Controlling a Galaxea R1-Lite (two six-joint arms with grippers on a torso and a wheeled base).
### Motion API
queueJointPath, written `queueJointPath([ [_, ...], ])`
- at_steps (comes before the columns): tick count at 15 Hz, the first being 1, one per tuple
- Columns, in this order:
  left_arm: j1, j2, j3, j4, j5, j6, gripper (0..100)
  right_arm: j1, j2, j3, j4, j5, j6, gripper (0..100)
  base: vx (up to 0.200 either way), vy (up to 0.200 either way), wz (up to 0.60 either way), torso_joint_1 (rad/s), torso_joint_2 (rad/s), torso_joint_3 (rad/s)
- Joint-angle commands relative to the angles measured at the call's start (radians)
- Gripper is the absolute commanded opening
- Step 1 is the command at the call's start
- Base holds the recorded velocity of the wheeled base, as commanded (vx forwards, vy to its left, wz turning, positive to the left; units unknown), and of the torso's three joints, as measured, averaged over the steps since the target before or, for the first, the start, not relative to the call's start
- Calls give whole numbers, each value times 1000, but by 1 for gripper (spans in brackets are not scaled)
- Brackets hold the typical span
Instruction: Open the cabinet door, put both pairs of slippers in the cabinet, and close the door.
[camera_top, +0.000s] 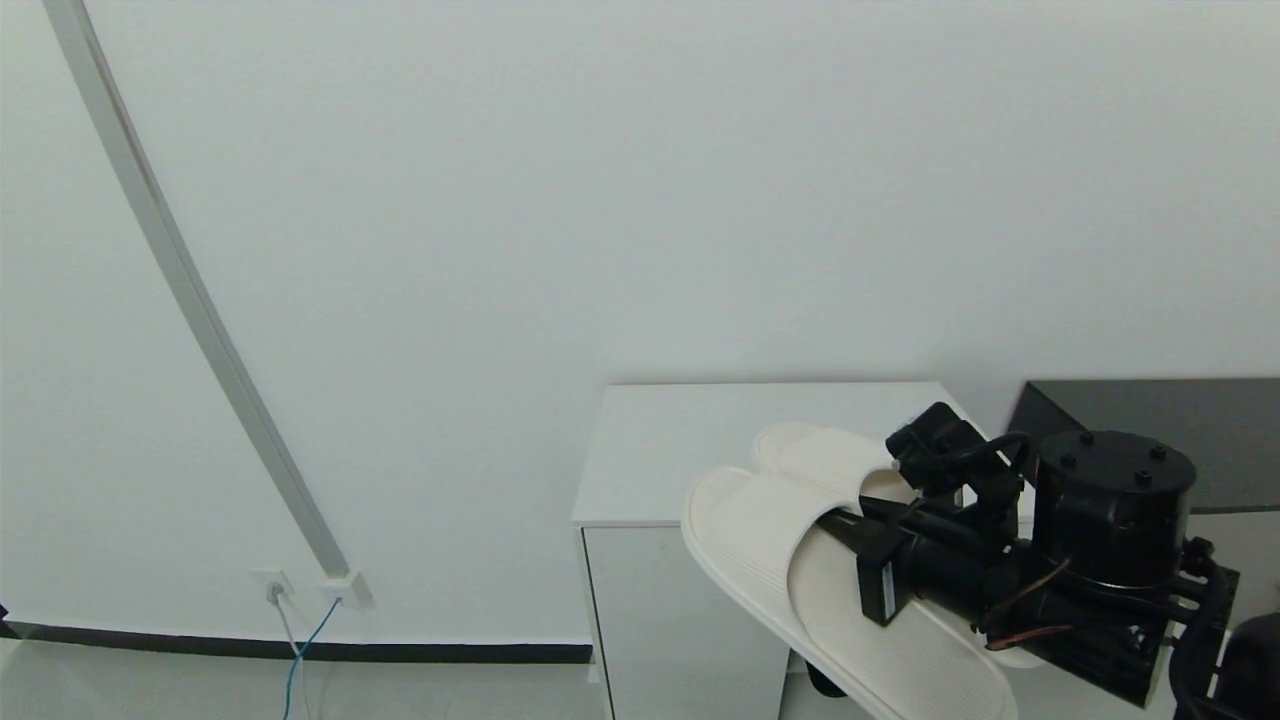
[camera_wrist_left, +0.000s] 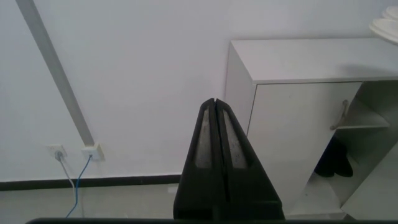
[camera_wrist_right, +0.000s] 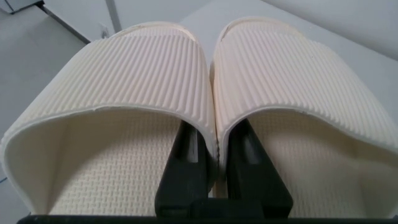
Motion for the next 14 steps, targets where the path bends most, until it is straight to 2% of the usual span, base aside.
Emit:
queueJointPath([
  [1,0,0,0,0,0,0,0,1,7,1,0,-1,-1,0,0,0,0,0,0,0],
  [9,0,0,0,0,0,2,0,14,15,4,0,-8,-5,0,0,0,0,0,0,0],
  [14,0,0,0,0,0,2,0,14,15,4,0,-8,-5,0,0,-200,0,-1,2,3],
])
